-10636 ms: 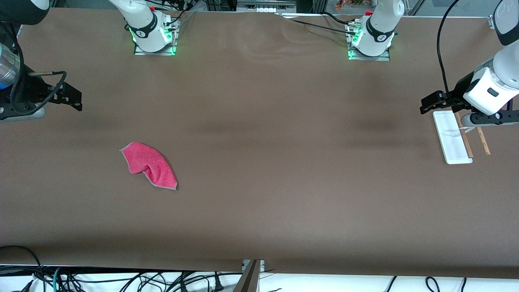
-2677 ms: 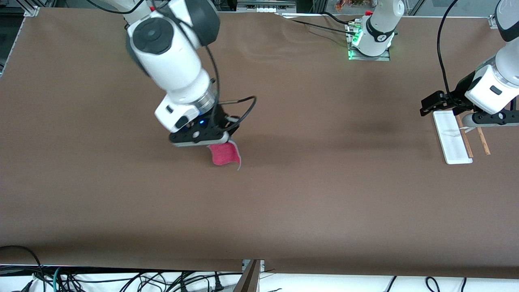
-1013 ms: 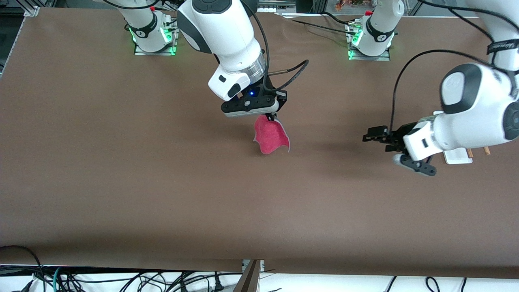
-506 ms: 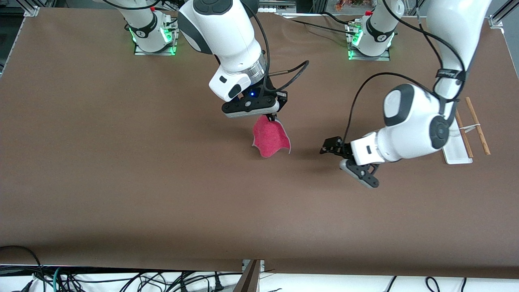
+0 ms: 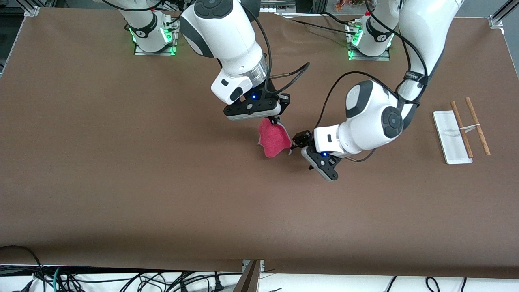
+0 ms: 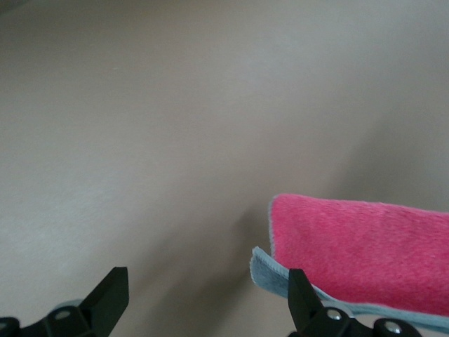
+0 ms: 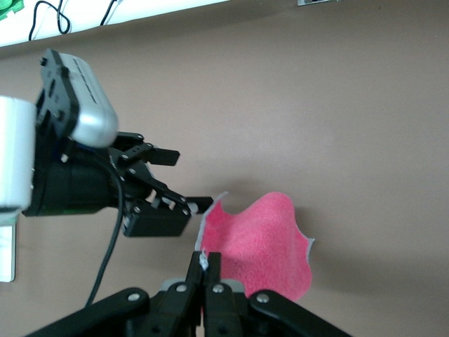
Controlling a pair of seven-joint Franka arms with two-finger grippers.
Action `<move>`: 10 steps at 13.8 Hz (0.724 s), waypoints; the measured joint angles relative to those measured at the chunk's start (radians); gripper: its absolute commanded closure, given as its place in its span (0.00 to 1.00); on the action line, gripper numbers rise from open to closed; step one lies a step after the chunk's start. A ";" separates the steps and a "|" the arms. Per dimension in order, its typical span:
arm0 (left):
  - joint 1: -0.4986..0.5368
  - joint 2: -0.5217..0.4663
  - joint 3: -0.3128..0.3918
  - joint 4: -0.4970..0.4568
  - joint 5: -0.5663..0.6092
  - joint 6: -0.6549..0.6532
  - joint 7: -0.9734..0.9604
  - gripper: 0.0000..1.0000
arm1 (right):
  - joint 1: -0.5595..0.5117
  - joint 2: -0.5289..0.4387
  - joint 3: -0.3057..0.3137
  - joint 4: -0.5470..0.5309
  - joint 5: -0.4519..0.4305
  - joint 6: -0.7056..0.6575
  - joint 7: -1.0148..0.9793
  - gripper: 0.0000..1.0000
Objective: Pass towel and hang on rack
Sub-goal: 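Hold the towel up with the right gripper while the left gripper approaches it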
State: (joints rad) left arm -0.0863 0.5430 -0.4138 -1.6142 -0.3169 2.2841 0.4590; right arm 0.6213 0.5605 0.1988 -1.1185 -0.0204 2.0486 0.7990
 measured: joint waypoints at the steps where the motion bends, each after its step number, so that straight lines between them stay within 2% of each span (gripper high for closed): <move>1: 0.000 -0.005 0.000 -0.006 0.000 0.000 0.037 0.00 | 0.000 0.000 0.000 0.000 0.000 0.000 0.000 1.00; 7: 0.083 -0.046 0.007 -0.076 0.000 -0.008 0.248 0.00 | 0.000 0.000 0.000 0.000 0.000 0.002 0.000 1.00; 10: 0.069 -0.060 -0.009 -0.093 0.000 -0.008 0.271 0.00 | 0.000 0.000 0.000 0.000 0.000 0.003 0.000 1.00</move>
State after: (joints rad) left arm -0.0174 0.4826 -0.4227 -1.7077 -0.3169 2.2760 0.7296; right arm 0.6213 0.5605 0.1992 -1.1185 -0.0204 2.0512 0.7990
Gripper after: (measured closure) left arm 0.000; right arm 0.982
